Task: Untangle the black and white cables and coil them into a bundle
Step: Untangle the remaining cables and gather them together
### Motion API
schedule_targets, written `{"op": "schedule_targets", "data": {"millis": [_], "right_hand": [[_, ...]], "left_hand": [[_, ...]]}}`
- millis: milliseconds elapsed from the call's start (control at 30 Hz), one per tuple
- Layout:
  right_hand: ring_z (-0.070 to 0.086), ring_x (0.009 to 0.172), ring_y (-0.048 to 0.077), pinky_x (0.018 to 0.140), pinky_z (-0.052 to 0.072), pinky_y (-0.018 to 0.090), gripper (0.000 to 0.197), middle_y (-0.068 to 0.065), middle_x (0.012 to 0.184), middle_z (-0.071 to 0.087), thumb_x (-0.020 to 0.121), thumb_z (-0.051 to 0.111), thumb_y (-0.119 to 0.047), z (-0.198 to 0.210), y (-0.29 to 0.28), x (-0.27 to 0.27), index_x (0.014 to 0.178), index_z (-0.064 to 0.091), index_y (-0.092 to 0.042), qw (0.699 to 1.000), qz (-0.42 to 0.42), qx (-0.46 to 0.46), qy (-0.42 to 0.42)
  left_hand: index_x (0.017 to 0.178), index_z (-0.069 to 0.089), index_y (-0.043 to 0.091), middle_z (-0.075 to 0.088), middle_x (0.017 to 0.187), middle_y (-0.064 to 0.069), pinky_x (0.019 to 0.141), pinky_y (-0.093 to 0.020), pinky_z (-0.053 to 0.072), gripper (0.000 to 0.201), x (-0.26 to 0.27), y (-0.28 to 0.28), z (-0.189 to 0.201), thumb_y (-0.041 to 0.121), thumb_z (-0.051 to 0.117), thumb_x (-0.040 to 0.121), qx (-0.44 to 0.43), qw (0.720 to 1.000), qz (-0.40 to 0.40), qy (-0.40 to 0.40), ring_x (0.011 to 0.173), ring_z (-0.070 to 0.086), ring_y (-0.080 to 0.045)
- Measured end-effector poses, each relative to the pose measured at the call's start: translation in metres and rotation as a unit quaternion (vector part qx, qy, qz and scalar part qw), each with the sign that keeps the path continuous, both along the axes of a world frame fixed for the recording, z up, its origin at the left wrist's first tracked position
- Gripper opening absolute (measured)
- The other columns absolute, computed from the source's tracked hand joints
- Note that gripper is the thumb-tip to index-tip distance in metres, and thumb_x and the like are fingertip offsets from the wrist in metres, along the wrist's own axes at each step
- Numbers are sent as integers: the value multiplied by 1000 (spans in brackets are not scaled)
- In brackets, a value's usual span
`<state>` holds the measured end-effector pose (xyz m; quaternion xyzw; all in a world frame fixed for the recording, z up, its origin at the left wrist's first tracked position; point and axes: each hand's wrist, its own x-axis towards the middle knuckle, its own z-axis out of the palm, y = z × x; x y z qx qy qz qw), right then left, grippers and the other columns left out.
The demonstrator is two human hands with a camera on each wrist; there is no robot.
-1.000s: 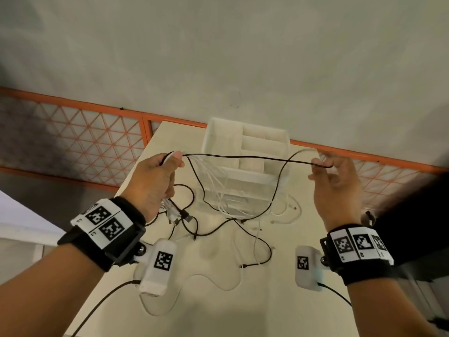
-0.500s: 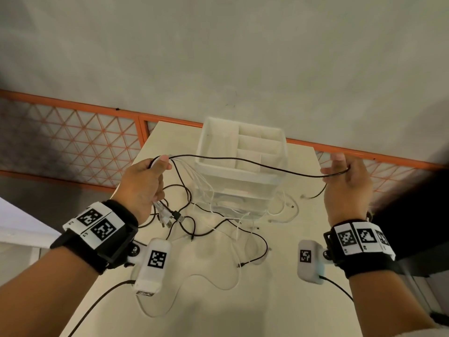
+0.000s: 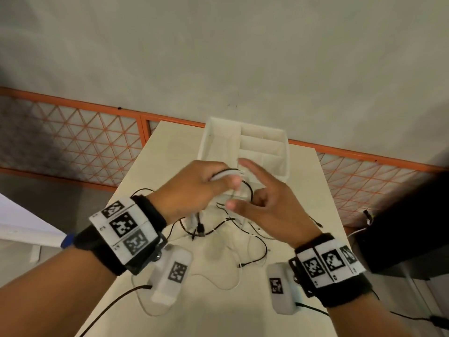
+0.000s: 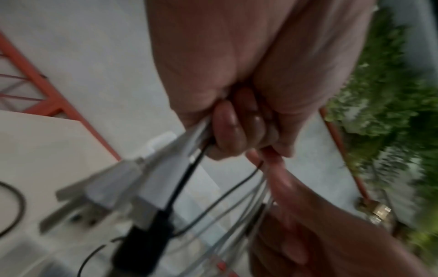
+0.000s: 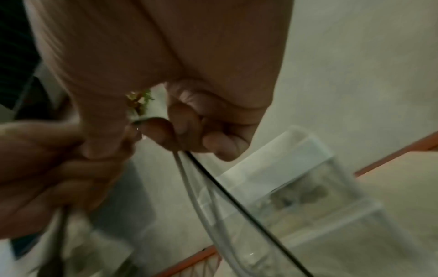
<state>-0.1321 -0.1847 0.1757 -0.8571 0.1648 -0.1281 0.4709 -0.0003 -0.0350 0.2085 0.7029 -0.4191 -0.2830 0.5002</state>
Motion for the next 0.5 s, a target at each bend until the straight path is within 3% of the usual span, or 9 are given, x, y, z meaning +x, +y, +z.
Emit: {"op": "schedule_targets", "data": {"millis": [67, 133, 200, 267, 333, 400, 500], "right_hand": [[46, 41, 2, 47, 37, 15, 21, -11, 51, 58, 86, 76, -32, -7, 6, 16, 98, 73, -15, 998, -35, -41, 15], [52, 46, 9, 51, 41, 26, 36, -1, 51, 58, 89, 70, -36, -36, -6, 19, 74, 67, -4, 991, -74, -57, 101], [68, 72, 23, 65, 49, 31, 36, 8, 68, 70, 90, 67, -40, -69, -24, 10, 76, 70, -8, 972, -118, -73, 189], [68, 98, 32, 73, 44, 29, 31, 11, 90, 74, 93, 64, -42, -92, -39, -4, 83, 70, -14, 951, -170, -82, 245], [66, 96, 34, 72, 41, 29, 30, 7, 83, 69, 94, 63, -41, -94, -50, -14, 74, 61, -19, 939, -217, -87, 252], [65, 85, 34, 72, 48, 32, 27, 6, 79, 67, 92, 63, -36, -83, -67, -14, 72, 60, -19, 934, -278, -82, 208], [71, 76, 33, 75, 59, 44, 35, 5, 76, 74, 84, 63, -57, -58, -94, -13, 80, 66, -22, 928, -357, -40, 101]], "left_hand": [[89, 70, 15, 56, 50, 22, 48, -8, 34, 16, -13, -6, 12, 24, 58, 97, -26, 998, -58, -23, 42, 47, 4], [86, 71, 20, 51, 50, 17, 49, -18, 33, 16, -11, -3, 22, 30, 60, 93, -82, 995, -60, -5, 45, 40, -5], [85, 70, 20, 40, 51, 14, 48, -23, 31, 19, 2, 4, 26, 35, 60, 89, -142, 989, -15, 36, 47, 31, -12], [85, 70, 17, 32, 52, 9, 46, -23, 29, 21, 17, 12, 23, 36, 60, 88, -193, 976, 41, 93, 46, 26, -12], [86, 69, 15, 30, 50, 9, 45, -22, 28, 22, 31, 19, 13, 35, 60, 89, -204, 968, 87, 115, 44, 24, -11], [87, 68, 14, 30, 48, 10, 46, -22, 28, 23, 43, 23, -5, 34, 59, 94, -151, 976, 129, 88, 43, 25, -12], [81, 69, 15, 29, 47, 11, 47, -23, 25, 26, 56, 28, -33, 28, 55, 99, -71, 973, 196, 101, 42, 23, -11]]}}
